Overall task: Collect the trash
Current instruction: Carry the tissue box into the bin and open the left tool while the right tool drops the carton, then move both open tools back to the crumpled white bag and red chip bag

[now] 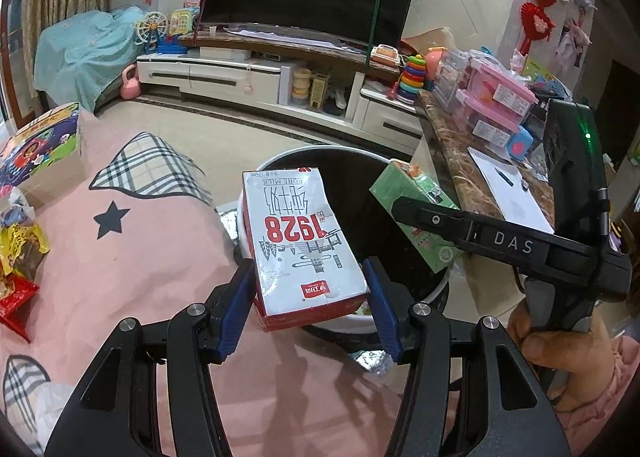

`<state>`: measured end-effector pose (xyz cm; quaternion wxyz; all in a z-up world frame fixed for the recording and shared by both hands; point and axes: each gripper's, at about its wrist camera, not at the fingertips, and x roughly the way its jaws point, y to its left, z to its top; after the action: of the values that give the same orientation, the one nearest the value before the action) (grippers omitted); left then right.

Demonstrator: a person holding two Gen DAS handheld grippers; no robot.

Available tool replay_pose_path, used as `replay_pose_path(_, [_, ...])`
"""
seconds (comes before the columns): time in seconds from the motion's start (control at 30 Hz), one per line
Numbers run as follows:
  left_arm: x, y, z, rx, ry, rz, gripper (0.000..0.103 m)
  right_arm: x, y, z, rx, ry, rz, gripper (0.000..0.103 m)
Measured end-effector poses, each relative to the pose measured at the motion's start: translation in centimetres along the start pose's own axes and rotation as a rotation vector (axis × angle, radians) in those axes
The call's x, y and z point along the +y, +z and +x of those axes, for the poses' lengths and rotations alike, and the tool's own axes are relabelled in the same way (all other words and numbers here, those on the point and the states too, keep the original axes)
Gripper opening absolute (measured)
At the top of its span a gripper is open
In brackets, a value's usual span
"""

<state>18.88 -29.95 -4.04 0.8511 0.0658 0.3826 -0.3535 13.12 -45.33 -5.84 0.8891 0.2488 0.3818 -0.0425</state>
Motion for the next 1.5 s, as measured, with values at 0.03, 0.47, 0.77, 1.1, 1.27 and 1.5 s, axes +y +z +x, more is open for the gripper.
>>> replay_pose_path(0.03, [-0.1, 0.1, 0.1, 0.001, 0.000, 0.002, 0.054, -0.1, 0.1, 0.1, 0.002, 0.001, 0.003, 0.050])
replay_pose_path(0.47, [-0.2, 0.5, 1.4, 0.017, 0.006, 0.014, 0.054, -0.9, 0.9, 0.8, 0.009, 0.000, 0.018, 0.050])
replay_pose_path(0.77, [-0.3, 0.7, 2.1, 0.030, 0.003, 0.014, 0.054, -1.2, 1.2, 1.0, 0.012, 0.004, 0.029, 0.050])
replay_pose_path(1.1, [-0.3, 0.2, 0.7, 0.018, 0.016, 0.012, 0.070, -1.1, 1.5, 0.4, -0.007, 0.019, 0.043, 0.054])
replay_pose_path(1.27, [1.0, -1.1, -1.1, 0.001, 0.018, -0.024, 0.071, -0.3, 1.0, -0.6, -0.029, 0.033, 0.046, 0.072])
replay_pose_path(1.5, [3.7, -3.6, -3.7, -0.013, 0.042, -0.104, 0.072, 1.4, -0.4, -1.8, -0.061, 0.049, 0.050, 0.085])
